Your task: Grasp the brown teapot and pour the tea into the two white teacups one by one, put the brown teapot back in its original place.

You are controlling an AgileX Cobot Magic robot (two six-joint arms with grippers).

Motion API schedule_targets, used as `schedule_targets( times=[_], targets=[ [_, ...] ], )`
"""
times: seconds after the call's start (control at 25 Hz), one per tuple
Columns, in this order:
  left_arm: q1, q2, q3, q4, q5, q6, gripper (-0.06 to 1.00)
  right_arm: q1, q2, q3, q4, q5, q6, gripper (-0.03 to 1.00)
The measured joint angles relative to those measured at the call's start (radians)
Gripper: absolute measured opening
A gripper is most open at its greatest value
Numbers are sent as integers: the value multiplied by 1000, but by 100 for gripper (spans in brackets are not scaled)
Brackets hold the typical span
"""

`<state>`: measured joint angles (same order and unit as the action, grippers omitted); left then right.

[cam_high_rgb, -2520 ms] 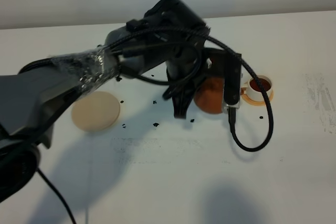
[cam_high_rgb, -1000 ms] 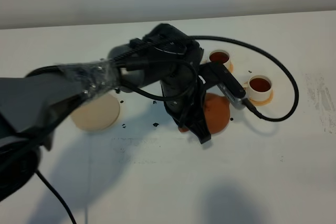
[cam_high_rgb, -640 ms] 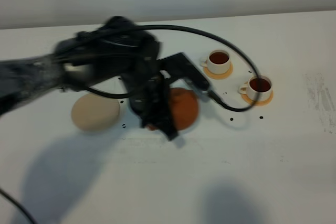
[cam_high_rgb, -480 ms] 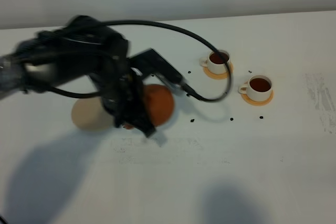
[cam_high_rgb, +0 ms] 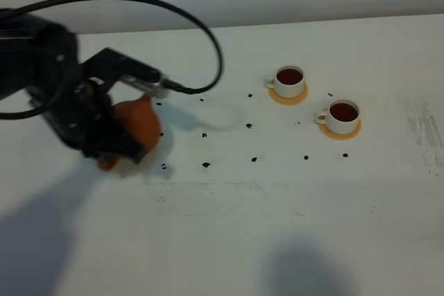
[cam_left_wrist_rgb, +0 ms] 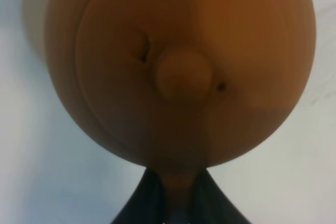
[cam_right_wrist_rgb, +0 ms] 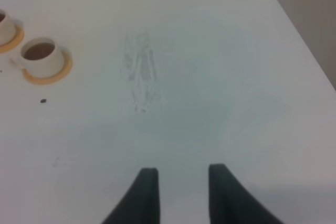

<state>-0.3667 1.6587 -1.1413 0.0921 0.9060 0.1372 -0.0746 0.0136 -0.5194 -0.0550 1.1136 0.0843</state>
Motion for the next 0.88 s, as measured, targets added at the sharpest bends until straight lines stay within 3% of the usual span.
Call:
schedule_targets(
  times=[0.4, 0.88],
  targets=[
    [121, -30, 81, -9, -45, -36, 9, 0, 0, 0, 0, 0, 1, 23],
    [123, 101, 64, -58, -124, -34, 9, 0, 0, 0, 0, 0, 1, 23]
  ],
)
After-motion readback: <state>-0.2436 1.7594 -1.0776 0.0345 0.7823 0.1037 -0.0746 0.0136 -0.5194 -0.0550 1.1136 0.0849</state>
